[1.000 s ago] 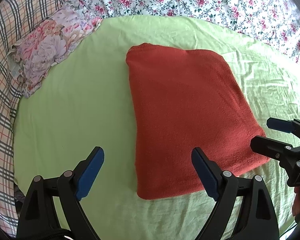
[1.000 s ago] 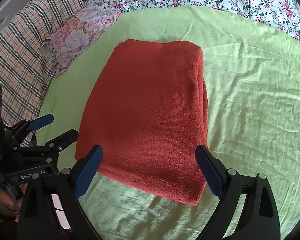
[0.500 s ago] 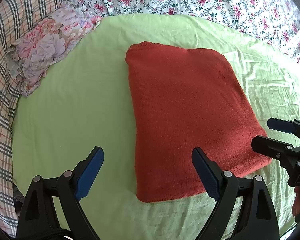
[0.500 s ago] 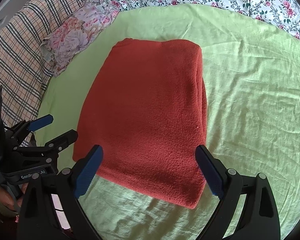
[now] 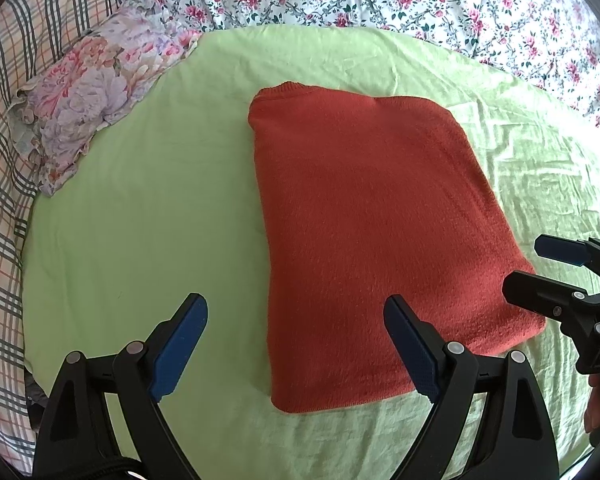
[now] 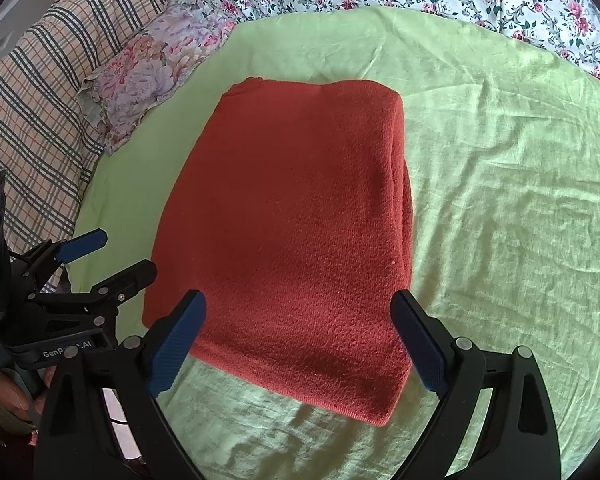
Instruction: Fold small clothes
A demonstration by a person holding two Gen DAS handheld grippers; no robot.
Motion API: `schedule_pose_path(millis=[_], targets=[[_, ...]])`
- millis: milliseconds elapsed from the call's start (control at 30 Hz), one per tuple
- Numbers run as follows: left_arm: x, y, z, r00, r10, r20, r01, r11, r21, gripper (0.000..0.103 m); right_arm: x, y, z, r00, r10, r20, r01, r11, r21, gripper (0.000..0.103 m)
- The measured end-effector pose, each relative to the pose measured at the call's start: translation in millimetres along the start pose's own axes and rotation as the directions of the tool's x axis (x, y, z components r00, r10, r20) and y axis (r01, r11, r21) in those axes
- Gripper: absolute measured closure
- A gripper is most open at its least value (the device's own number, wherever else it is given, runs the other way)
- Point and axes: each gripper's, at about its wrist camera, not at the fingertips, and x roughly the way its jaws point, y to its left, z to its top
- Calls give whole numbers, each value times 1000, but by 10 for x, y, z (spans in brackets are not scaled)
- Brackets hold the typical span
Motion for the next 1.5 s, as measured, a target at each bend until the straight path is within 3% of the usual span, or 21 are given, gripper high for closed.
schedule_pose_path(millis=[1500], targets=[[51, -61, 67, 1000, -1, -2, 1, 1000, 12, 12, 25, -66, 41, 1000, -1, 10, 1, 1000, 15, 10]])
